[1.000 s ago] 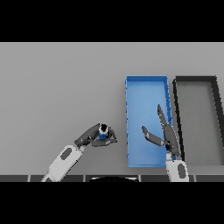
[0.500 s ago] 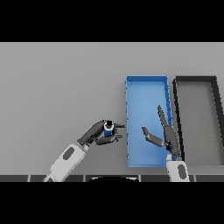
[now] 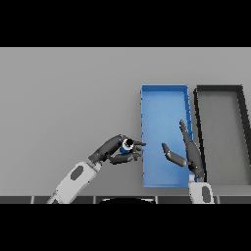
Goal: Pick up the blue pipe and place it into the blue bin.
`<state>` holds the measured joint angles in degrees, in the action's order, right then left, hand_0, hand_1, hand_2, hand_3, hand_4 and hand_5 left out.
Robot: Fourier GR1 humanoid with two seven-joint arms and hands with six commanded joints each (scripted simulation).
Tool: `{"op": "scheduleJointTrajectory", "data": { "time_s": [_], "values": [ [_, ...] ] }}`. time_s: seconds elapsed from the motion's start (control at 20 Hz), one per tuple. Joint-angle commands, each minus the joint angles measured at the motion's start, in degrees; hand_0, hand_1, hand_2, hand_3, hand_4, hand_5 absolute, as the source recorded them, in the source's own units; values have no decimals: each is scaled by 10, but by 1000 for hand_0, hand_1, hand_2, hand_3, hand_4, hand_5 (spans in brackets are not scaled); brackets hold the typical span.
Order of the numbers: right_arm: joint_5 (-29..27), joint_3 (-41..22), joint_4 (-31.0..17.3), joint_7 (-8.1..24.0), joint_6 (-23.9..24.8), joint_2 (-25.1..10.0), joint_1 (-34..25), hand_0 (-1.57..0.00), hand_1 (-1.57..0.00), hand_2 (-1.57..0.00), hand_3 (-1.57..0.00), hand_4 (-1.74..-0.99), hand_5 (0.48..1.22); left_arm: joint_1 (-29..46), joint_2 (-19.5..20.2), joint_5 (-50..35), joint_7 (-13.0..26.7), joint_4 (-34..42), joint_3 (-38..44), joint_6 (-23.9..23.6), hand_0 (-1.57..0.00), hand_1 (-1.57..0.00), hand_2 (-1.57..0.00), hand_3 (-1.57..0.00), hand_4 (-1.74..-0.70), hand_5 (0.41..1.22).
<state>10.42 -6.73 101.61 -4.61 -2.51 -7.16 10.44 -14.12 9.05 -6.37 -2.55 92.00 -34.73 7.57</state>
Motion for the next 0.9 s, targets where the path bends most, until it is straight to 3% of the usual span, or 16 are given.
{"op": "scheduleJointTrajectory", "data": {
  "time_s": [0.0, 0.15, 0.25, 0.35, 0.45, 0.6, 0.65, 0.85],
  "values": [
    [-1, 0, 0, 3, 0, 2, 3, 1, 1, 1, 1, -1141, 605, -4, -5, 5, 4, -8, -2, -1, -1567, -1568, -1568, -1496, -1740, 1219],
    [-4, 0, -2, 11, 2, 7, 9, 1, 1, 1, 1, -1178, 605, -6, -2, 8, 10, -8, 1, 0, -1569, -1569, -1569, -1494, -1740, 1219],
    [-29, 4, 3, -8, -12, 9, 11, 1, 1, 1, 1, -1186, 615, 3, -3, 7, 6, -4, -5, 5, -1570, -1570, -1570, -1495, -1741, 1220],
    [-111, 17, 33, -15, -62, -1, 0, 1, 1, 1, 1, -1195, 608, -3, -2, 10, 17, -3, 0, 1, -1570, -1570, -1570, -1496, -1741, 1220],
    [-177, 15, 67, 5, -121, -32, -7, 1, 1, 1, 1, -1231, 572, -1, -2, 8, 14, -7, 1, 5, -1570, -1571, -1571, -1496, -1741, 1220],
    [-253, 7, 126, 68, -181, -95, -40, 1, 1, 1, 1, -1303, 515, -5, -2, 10, 14, -2, 1, 9, -1571, -1571, -1571, -1493, -1741, 1221],
    [-277, 1, 135, 103, -188, -108, -65, 1, 1, 1, 1, -1314, 500, -1, -2, 13, 9, -4, -1, 10, -1571, -1571, -1571, -1491, -1741, 1221],
    [-309, -46, 165, 186, -213, -129, -131, 1, 1, 1, 1, -1309, 503, -6, -5, 19, 9, -6, 1, 11, -1571, -1571, -1571, -1486, -1741, 1221]
  ]
}}
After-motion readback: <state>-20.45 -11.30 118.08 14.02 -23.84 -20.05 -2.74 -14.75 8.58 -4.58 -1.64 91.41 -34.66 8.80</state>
